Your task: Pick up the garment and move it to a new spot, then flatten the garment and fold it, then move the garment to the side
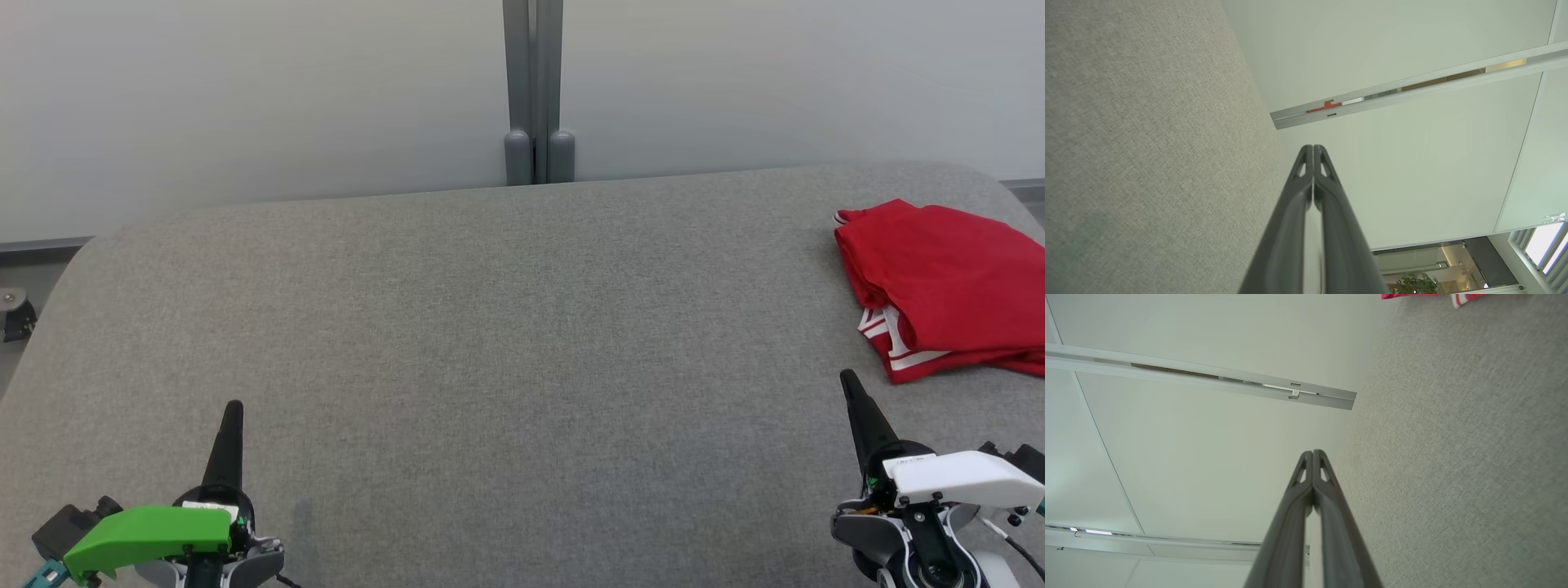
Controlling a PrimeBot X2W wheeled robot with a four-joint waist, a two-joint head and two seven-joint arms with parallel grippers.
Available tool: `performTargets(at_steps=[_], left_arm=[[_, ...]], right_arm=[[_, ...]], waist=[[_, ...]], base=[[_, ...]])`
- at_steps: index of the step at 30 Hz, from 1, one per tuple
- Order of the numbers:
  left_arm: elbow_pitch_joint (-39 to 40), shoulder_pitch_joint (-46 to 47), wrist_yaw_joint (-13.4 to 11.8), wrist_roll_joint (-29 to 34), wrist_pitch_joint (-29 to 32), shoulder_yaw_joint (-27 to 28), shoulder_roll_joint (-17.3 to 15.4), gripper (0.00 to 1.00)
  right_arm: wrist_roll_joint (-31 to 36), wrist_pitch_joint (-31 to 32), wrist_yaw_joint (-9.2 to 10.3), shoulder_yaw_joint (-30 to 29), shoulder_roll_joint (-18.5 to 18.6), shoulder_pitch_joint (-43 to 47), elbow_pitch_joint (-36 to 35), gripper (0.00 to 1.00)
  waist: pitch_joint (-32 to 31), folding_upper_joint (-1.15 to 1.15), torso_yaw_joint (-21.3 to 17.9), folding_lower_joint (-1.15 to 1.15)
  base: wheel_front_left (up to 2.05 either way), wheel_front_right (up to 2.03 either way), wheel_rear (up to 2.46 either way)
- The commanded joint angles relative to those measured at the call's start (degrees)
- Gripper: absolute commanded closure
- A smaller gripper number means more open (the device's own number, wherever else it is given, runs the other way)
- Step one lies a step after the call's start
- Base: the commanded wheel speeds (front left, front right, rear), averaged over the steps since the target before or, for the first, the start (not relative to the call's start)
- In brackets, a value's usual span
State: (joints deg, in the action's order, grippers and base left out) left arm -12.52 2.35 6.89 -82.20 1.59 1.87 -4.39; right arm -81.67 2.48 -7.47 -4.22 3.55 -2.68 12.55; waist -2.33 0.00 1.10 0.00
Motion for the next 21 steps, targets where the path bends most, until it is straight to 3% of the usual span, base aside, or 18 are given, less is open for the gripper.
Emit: performTargets(at_steps=[1, 21], left_arm=[[0.0, 1.6, 0.4, -1.3, 0.4, 0.5, -0.3, 1.00], [-1.2, 3.6, 0.6, -9.6, 2.8, 2.3, 0.0, 1.00]], right_arm=[[-1.4, 0.5, -0.04, -0.3, 0.2, -1.1, 0.0, 1.00], [-9.2, 2.8, -0.04, -1.2, 0.1, -3.2, 1.2, 1.00]], waist=[[0.2, 0.00, -0.1, 0.00], [1.9, 0.00, -0.8, 0.00]], base=[[0.00, 0.00, 0.00], [0.00, 0.00, 0.00]])
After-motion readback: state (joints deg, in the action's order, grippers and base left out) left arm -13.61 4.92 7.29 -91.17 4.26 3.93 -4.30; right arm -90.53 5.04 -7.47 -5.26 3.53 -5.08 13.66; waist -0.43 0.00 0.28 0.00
